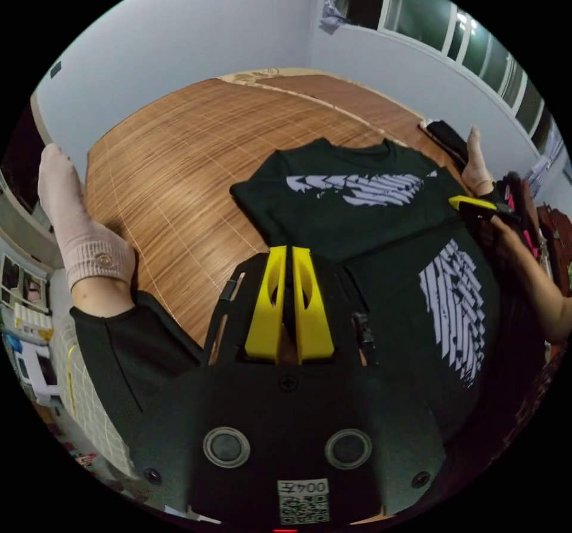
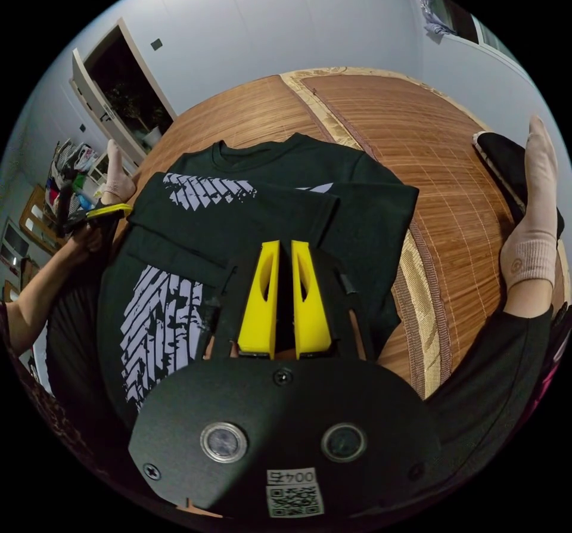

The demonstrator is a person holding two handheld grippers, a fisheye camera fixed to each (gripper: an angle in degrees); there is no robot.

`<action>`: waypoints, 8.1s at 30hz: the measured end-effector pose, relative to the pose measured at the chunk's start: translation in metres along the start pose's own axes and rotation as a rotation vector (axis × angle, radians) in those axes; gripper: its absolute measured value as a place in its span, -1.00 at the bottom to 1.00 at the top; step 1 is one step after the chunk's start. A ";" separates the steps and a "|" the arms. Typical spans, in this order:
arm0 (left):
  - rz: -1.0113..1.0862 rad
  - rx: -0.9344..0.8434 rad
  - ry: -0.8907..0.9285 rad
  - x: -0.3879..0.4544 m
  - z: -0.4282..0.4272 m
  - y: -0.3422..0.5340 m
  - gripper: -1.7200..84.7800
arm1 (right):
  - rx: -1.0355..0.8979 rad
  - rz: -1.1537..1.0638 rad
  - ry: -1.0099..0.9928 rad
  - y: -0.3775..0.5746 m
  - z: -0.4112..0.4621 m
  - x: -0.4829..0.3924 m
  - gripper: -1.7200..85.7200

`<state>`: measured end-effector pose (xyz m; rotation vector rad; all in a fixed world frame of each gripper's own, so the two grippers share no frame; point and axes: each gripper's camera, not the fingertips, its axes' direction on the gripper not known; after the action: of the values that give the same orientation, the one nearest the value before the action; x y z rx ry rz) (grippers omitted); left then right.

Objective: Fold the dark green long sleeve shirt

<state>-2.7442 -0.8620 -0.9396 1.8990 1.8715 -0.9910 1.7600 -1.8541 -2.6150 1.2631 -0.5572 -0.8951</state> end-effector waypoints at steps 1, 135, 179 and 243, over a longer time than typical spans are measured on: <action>-0.013 -0.038 -0.009 0.000 0.011 -0.001 -0.90 | 0.000 -0.001 0.002 0.000 0.000 -0.001 -0.85; -0.196 -0.265 0.295 0.014 0.090 0.016 -0.82 | -0.319 0.083 -0.015 0.172 -0.038 -0.171 -0.89; -0.086 -0.997 0.136 0.010 0.239 -0.047 -0.73 | -0.326 0.107 -0.076 0.159 0.007 -0.156 -0.88; -0.237 -0.401 0.633 -0.024 -0.108 0.139 -0.91 | -0.316 0.103 -0.186 0.120 -0.255 -0.105 -0.86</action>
<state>-2.5805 -0.8259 -0.8821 1.8932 2.4435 -0.0140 1.9333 -1.6170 -2.5493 0.8643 -0.5950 -0.9776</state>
